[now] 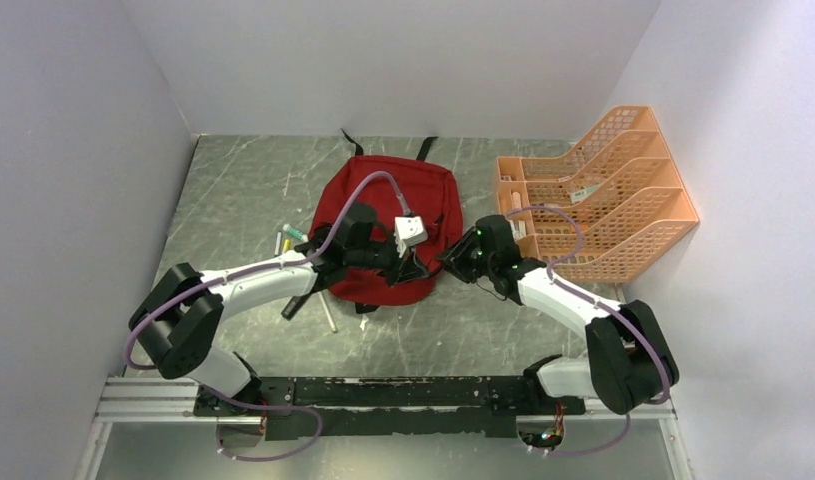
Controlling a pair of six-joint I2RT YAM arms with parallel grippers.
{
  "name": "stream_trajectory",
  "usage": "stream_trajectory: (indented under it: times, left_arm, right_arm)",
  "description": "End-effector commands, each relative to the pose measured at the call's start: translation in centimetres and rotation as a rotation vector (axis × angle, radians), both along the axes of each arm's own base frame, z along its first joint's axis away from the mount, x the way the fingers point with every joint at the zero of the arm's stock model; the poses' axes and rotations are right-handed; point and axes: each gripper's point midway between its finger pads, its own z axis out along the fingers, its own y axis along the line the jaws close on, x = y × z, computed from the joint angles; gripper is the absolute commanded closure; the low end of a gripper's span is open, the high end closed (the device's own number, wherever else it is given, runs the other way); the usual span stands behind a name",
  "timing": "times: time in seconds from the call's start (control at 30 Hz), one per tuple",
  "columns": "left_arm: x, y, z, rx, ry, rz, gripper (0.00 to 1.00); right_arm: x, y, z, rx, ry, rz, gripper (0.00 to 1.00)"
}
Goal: Pack the student bag
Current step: Zip the student bag at the center of the board.
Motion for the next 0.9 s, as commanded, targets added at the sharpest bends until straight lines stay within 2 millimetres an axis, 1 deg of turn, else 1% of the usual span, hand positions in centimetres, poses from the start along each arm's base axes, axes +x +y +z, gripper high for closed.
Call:
stream_trajectory:
  times: [0.0,0.1,0.2,0.23,0.33,0.37,0.53,0.73,0.87]
  left_arm:
    - [-2.1,-1.7,2.3,-0.038,-0.049,-0.154,0.95]
    - [-1.8,-1.5,1.9,0.002,-0.053,-0.142,0.95]
    - [-1.6,-1.2,1.6,0.041,-0.065,-0.136,0.95]
    - [-1.6,-1.1,1.6,0.047,-0.067,-0.139,0.95]
    - [-1.8,-0.8,1.8,0.055,-0.083,-0.147,0.95]
    - [-2.1,-0.4,1.5,0.075,-0.069,-0.149,0.95]
    - [-2.5,0.7,1.0,0.117,-0.068,-0.141,0.95]
    - [-3.3,2.1,1.1,0.133,-0.069,-0.127,0.95]
    - [-3.8,3.1,0.7,0.169,-0.063,-0.126,0.95]
  right_arm:
    - [1.1,0.1,0.8,0.003,-0.040,0.017,0.65]
    - [1.8,-0.6,0.8,-0.039,-0.039,0.026,0.75]
    - [2.6,-1.4,1.0,-0.069,-0.047,0.028,0.95]
    - [2.9,-1.6,1.0,-0.078,-0.048,0.027,1.00]
    - [3.7,-2.7,0.8,-0.126,-0.046,0.019,1.00]
    - [4.1,-3.1,0.6,-0.147,-0.044,0.015,1.00]
    - [5.2,-4.9,0.3,-0.209,-0.057,-0.008,1.00]
    - [6.1,-6.3,-0.1,-0.262,-0.057,-0.013,1.00]
    - [6.6,-7.4,-0.5,-0.294,-0.055,-0.022,1.00]
